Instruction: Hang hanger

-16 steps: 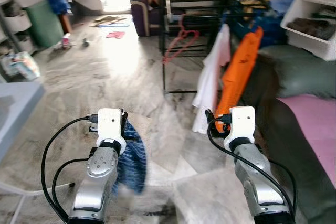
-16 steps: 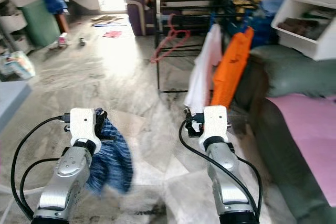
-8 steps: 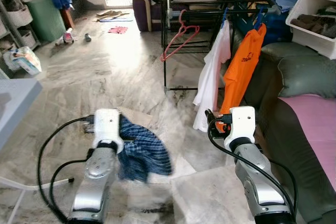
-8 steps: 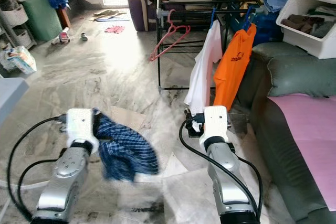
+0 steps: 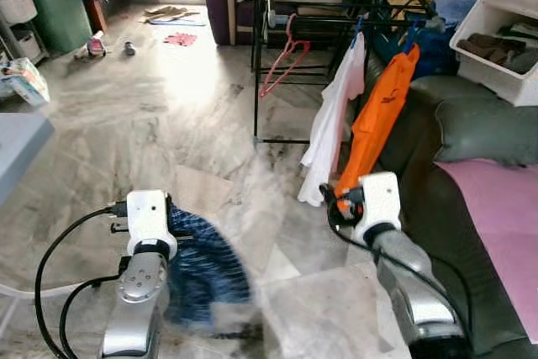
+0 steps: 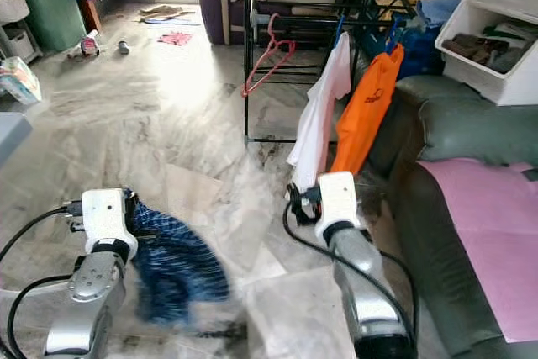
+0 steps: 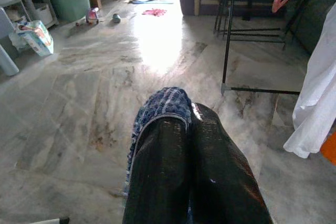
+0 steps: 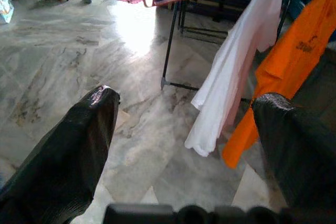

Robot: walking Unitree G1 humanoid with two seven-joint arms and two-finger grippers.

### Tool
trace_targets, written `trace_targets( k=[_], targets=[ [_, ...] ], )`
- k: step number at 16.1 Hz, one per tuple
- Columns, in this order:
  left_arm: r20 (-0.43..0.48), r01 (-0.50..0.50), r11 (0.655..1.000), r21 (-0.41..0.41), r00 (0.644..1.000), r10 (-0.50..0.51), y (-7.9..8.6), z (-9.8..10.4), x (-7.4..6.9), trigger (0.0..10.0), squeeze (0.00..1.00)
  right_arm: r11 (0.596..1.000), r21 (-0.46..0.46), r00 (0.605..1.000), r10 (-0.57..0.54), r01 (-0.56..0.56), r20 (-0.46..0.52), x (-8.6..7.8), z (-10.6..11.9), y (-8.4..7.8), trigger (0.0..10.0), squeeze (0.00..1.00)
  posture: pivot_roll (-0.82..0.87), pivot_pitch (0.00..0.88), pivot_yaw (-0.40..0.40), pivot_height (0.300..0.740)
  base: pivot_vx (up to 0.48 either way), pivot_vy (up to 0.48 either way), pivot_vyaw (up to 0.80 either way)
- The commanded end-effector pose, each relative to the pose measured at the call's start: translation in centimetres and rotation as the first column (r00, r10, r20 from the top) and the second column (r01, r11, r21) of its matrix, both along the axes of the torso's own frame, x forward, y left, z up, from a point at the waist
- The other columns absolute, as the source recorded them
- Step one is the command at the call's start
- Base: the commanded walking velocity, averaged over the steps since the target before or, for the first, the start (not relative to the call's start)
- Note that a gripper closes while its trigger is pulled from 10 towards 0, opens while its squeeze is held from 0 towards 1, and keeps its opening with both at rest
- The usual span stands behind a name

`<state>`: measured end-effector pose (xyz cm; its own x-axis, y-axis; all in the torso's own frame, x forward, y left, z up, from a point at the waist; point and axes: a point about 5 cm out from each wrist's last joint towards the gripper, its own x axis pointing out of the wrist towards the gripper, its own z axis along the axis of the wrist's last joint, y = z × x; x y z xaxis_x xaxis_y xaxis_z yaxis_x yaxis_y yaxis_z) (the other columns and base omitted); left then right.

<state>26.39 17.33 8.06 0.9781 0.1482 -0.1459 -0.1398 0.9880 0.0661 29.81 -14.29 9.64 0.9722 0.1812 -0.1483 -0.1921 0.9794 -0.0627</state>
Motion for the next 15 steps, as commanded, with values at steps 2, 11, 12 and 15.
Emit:
trace_targets(
  k=[2,11,12,15],
  targets=[
    [0.043,0.003,1.000,0.006,0.999,-0.003,0.0,0.8,0.2,10.0,0.00,1.000,0.006,1.000,-0.014,0.014,0.020,0.4,0.4,0.0,10.0,0.00,0.04,0.000,-0.049,0.740,0.000,0.000,0.00],
    [0.101,0.116,0.993,0.022,0.988,-0.117,0.8,1.5,0.6,10.0,0.00,0.981,0.006,0.980,-0.192,0.192,0.054,-3.4,0.5,-3.5,10.0,0.00,-0.01,0.000,0.011,0.740,0.000,0.000,0.00],
    [0.099,0.119,0.992,0.029,0.988,-0.122,1.3,1.3,0.4,10.0,0.00,0.982,-0.004,0.981,-0.186,0.187,0.048,-4.4,0.4,-3.8,10.0,0.00,-0.01,0.000,0.012,0.740,0.000,0.000,0.00],
    [0.091,0.135,0.990,0.039,0.986,-0.138,1.6,0.7,-0.1,10.0,0.00,0.981,-0.027,0.981,-0.192,0.192,0.005,-5.9,-0.6,-4.7,10.0,0.00,-0.01,0.000,0.012,0.740,0.000,0.000,0.00]
  ],
)
